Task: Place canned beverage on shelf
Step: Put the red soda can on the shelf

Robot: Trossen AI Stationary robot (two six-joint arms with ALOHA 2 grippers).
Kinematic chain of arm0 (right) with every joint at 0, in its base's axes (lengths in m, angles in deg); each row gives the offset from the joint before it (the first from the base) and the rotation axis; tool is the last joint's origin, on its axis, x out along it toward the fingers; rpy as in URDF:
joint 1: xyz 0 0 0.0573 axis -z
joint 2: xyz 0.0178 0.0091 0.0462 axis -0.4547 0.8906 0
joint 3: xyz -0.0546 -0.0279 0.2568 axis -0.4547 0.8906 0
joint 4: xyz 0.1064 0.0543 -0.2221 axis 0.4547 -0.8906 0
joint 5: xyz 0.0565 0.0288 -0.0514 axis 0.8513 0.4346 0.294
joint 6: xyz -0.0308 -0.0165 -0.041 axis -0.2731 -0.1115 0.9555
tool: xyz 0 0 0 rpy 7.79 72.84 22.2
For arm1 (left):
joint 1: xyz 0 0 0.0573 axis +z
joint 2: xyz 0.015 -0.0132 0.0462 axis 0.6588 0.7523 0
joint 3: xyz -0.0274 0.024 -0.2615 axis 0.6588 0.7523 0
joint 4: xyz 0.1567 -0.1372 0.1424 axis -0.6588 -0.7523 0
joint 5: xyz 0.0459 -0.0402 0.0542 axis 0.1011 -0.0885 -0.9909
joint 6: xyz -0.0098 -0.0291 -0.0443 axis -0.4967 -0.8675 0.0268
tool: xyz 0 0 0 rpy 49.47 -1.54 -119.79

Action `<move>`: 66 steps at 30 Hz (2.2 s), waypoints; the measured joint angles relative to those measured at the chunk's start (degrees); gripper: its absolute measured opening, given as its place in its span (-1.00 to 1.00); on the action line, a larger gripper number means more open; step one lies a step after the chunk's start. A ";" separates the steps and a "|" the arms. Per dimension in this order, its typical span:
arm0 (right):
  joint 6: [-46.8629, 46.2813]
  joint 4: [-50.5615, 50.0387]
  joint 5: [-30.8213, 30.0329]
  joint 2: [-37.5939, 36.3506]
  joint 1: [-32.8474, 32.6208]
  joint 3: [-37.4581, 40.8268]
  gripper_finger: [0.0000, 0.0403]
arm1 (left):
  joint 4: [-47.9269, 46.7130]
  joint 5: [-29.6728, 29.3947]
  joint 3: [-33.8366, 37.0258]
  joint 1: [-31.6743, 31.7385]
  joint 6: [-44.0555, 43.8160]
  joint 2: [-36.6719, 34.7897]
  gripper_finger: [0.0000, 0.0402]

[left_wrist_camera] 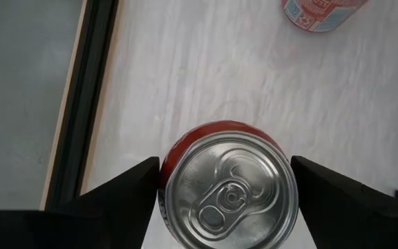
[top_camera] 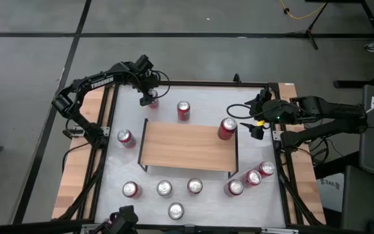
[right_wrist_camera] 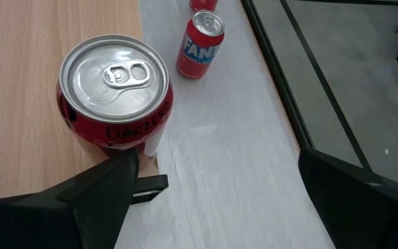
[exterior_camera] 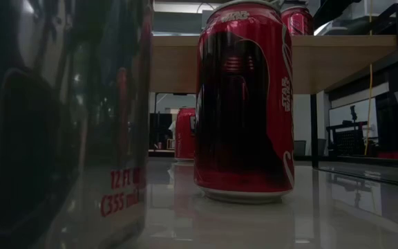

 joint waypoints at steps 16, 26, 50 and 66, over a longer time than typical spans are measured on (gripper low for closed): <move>0.02 0.00 0.00 0.02 0.00 0.00 0.93 | 0.20 -1.67 0.00 -0.04 0.49 0.00 0.52; 0.02 -0.02 0.01 0.01 0.00 0.00 0.93 | 0.21 -7.49 -0.11 -1.97 -1.42 -0.09 0.52; 0.02 -0.02 0.00 0.00 0.00 -0.02 0.93 | 0.33 -9.59 -0.04 -2.21 -2.58 0.02 0.69; 0.02 -0.02 0.00 0.02 0.00 0.00 0.93 | 0.44 -12.46 -0.04 -2.27 -12.41 -0.01 0.89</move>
